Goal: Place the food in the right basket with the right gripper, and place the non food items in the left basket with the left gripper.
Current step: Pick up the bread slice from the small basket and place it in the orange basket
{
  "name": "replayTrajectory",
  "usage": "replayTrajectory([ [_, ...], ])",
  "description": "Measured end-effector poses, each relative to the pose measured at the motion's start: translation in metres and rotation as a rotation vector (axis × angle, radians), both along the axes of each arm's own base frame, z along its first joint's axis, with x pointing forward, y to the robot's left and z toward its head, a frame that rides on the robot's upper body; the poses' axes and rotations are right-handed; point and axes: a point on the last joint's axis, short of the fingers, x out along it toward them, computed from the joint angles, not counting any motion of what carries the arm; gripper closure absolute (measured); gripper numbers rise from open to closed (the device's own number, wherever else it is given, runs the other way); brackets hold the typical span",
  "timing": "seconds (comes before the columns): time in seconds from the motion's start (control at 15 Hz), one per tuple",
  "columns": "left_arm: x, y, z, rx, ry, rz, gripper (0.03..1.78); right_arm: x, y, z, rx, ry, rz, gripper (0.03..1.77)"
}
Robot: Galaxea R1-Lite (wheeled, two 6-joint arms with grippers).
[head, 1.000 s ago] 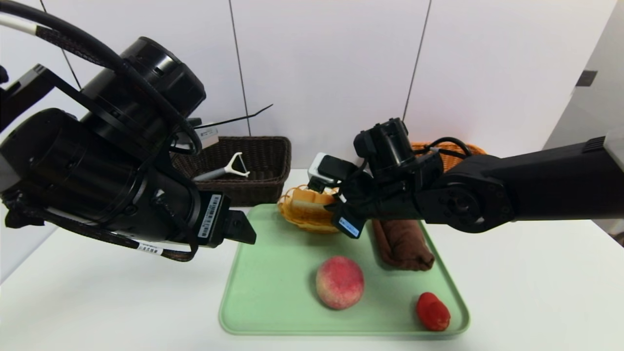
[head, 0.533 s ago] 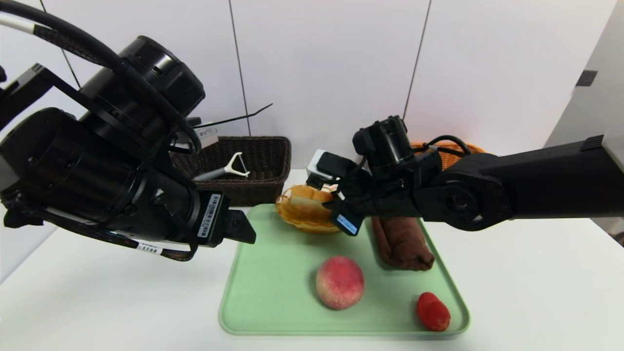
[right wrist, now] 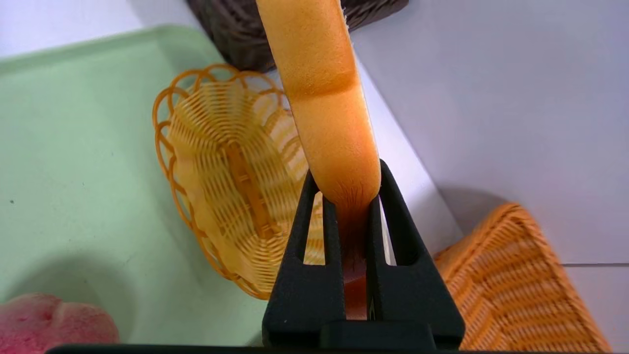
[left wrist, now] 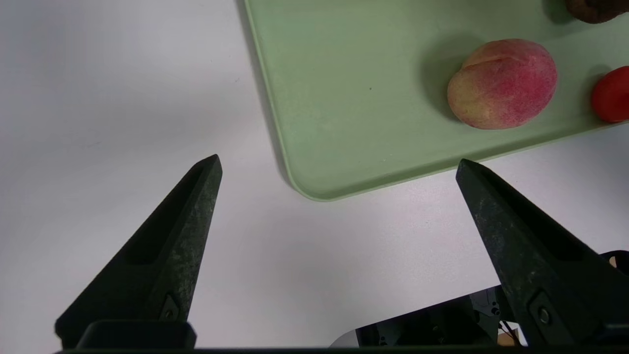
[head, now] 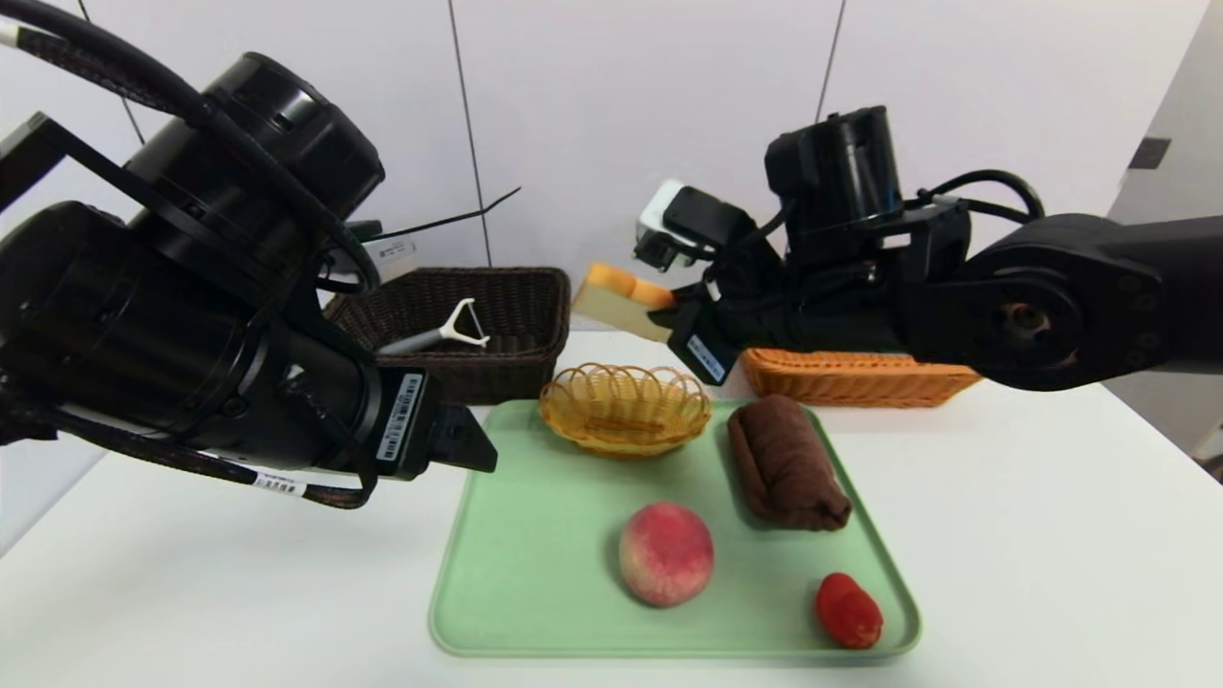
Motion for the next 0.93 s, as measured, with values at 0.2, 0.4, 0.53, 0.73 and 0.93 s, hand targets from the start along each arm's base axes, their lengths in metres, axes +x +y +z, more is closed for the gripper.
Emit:
replayTrajectory([
  [0.2,-0.002,0.001,0.002,-0.005,-0.008,-0.001,0.12,-0.008,-0.023,0.023,-0.001,-0.044,-0.033,1.62],
  [0.4,-0.002,0.002,0.004,-0.009,-0.016,-0.004,0.12,-0.017,-0.056,0.038,-0.089,-0.079,-0.068,1.62],
  [0.53,-0.001,0.001,0.006,-0.023,-0.033,-0.006,0.12,-0.023,-0.075,0.041,-0.155,-0.083,-0.102,1.62],
  [0.73,0.0,0.0,0.007,-0.031,-0.042,-0.009,0.12,-0.028,-0.104,0.04,-0.253,-0.083,-0.142,1.62],
  [0.93,0.0,0.0,0.005,-0.03,-0.037,-0.005,0.12,-0.027,-0.131,0.04,-0.32,-0.097,-0.2,1.62],
])
